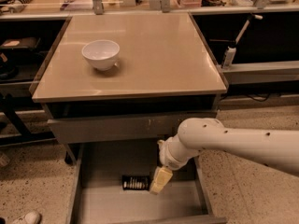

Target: Pick rxbar chocolate from middle drawer and place on counter

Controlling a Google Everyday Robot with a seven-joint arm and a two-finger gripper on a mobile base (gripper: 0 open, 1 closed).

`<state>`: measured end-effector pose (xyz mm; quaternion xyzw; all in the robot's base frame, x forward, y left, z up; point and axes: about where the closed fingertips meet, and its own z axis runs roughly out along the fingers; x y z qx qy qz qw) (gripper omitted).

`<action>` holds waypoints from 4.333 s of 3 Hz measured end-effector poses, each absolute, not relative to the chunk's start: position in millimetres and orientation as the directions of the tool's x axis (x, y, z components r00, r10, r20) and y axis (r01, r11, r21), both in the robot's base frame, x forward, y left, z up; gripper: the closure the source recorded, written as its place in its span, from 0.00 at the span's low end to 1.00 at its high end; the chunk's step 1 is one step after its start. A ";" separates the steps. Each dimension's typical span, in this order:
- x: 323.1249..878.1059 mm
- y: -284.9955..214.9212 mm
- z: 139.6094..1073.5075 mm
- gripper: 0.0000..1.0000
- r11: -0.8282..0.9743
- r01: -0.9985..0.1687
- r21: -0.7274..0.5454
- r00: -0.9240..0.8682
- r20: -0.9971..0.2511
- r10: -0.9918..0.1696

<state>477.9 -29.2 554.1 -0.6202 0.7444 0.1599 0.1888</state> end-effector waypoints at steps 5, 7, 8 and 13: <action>485.6 30.5 443.4 0.00 0.141 -0.987 0.082 -0.163 -0.481 -0.862; 497.6 57.0 408.4 0.00 0.145 -0.985 0.092 -0.172 -0.477 -0.862; 489.8 78.2 387.5 0.00 0.126 -0.987 0.100 -0.159 -0.478 -0.864; 484.3 39.1 332.5 0.19 0.135 -0.986 0.103 -0.164 -0.382 -0.910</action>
Offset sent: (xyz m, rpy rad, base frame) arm 0.0050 0.0380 -0.1024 0.0078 0.0949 -0.0031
